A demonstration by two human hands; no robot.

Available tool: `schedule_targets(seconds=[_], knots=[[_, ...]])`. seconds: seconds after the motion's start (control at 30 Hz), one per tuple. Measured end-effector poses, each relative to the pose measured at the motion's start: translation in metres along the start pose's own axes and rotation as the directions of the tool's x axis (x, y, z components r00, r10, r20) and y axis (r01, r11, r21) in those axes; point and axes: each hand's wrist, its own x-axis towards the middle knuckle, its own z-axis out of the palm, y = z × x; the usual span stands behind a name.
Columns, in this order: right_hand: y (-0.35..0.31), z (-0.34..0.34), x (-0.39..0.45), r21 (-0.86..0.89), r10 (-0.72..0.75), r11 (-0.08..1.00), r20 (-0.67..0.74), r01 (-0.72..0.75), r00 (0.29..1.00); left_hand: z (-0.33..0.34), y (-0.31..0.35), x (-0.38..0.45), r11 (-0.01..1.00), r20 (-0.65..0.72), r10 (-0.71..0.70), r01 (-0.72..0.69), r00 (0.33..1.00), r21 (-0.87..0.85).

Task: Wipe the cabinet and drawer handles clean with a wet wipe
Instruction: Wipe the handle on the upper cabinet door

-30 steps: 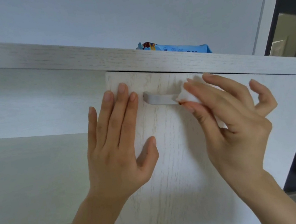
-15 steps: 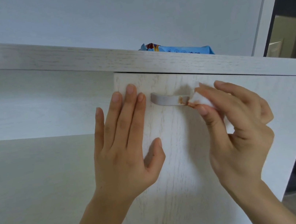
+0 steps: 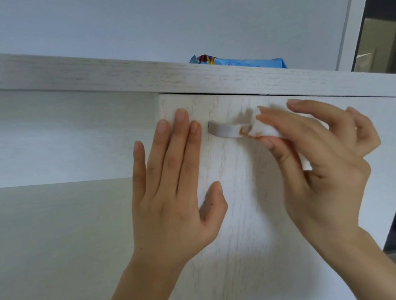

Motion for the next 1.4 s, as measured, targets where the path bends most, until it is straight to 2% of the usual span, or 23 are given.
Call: schedule_targets(seconds=[0.13, 0.2, 0.37, 0.53, 0.6, 0.7, 0.77, 0.97, 1.1, 1.2, 1.33, 1.4], knots=[[-0.008, 0.000, 0.000, 0.144, 0.137, 0.981, -0.019, -0.133, 0.990, 0.000, -0.001, -0.001, 1.000, -0.007, 0.006, -0.006, 1.000, 0.016], [-0.013, 0.005, 0.004, 0.123, 0.102, 0.987, 0.010, -0.102, 0.995, 0.001, -0.001, -0.001, 1.000, -0.008, 0.009, -0.009, 1.000, 0.023], [-0.009, 0.006, 0.009, -0.026, -0.082, 0.996, 0.078, 0.084, 0.994, 0.002, -0.002, -0.001, 1.000, -0.017, 0.010, -0.010, 1.000, 0.020], [-0.018, 0.010, 0.013, -0.010, -0.083, 0.996, 0.061, 0.084, 0.995, 0.003, -0.003, 0.000, 1.000, -0.025, 0.014, -0.013, 1.000, 0.021], [-0.017, 0.008, 0.014, -0.023, -0.038, 0.999, 0.071, 0.040, 0.997, 0.003, -0.003, 0.000, 0.999, -0.028, 0.012, -0.011, 1.000, 0.031], [-0.013, 0.000, 0.011, 0.043, 0.140, 0.989, 0.037, -0.142, 0.989, 0.002, -0.003, -0.001, 0.999, -0.021, 0.019, -0.018, 1.000, 0.026], [-0.016, -0.001, 0.010, 0.085, 0.198, 0.976, 0.028, -0.200, 0.980, 0.002, -0.003, -0.001, 1.000, -0.013, 0.015, -0.015, 1.000, 0.023], [-0.029, 0.009, 0.015, 0.052, 0.018, 0.998, 0.085, -0.022, 0.996, 0.003, -0.004, -0.001, 0.999, -0.022, 0.017, -0.016, 1.000, 0.031], [-0.027, 0.009, 0.013, 0.017, 0.025, 1.000, 0.064, -0.026, 0.998, 0.004, -0.005, -0.001, 1.000, -0.033, 0.017, -0.017, 0.999, 0.012], [-0.028, 0.013, 0.013, 0.014, -0.035, 0.999, 0.079, 0.034, 0.996, 0.004, -0.005, -0.001, 1.000, -0.030, 0.019, -0.018, 0.999, 0.018], [-0.019, -0.002, 0.006, 0.059, 0.092, 0.994, -0.013, -0.091, 0.996, 0.003, -0.005, -0.002, 1.000, -0.022, 0.016, -0.015, 1.000, 0.012], [-0.018, -0.002, 0.001, 0.048, 0.043, 0.998, -0.008, -0.043, 0.999, 0.002, -0.005, -0.001, 1.000, -0.016, 0.015, -0.015, 1.000, 0.012]])
